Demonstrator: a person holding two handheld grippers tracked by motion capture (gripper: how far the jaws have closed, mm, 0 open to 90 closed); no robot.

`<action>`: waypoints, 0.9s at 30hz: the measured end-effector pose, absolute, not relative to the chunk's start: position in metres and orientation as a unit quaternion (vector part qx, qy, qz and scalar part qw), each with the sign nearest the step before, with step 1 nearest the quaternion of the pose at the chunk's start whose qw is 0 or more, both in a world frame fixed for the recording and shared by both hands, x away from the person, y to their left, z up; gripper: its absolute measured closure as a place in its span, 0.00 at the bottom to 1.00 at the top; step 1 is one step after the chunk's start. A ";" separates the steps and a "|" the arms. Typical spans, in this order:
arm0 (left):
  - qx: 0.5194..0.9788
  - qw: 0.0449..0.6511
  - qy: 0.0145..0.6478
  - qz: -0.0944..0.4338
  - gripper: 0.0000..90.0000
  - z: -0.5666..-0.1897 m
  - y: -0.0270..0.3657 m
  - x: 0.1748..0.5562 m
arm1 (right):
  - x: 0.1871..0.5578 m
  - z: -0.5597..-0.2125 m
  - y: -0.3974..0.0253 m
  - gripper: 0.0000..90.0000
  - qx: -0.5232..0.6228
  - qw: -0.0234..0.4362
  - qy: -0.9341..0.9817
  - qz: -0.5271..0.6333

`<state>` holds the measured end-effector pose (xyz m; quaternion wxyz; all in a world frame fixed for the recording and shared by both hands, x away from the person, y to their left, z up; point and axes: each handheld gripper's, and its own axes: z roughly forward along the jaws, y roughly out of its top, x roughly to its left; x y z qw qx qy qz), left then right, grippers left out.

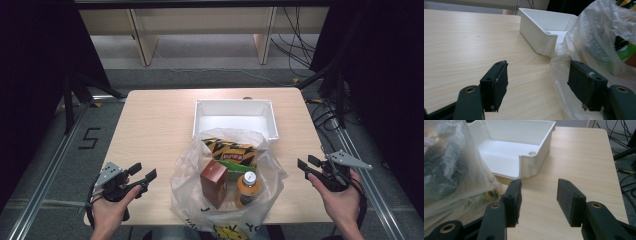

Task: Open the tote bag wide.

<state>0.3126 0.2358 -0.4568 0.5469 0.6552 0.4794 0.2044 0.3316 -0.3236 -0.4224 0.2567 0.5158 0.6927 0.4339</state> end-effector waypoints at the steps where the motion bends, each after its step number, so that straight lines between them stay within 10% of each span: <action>1: 0.655 0.547 0.479 0.204 0.35 -0.457 0.236 0.313 | 0.332 -0.422 -0.324 0.61 0.516 0.257 0.693 0.434; 27: 0.672 0.593 0.388 0.215 0.39 -0.389 0.214 0.292 | 0.300 -0.346 -0.278 0.61 0.365 0.266 0.734 0.507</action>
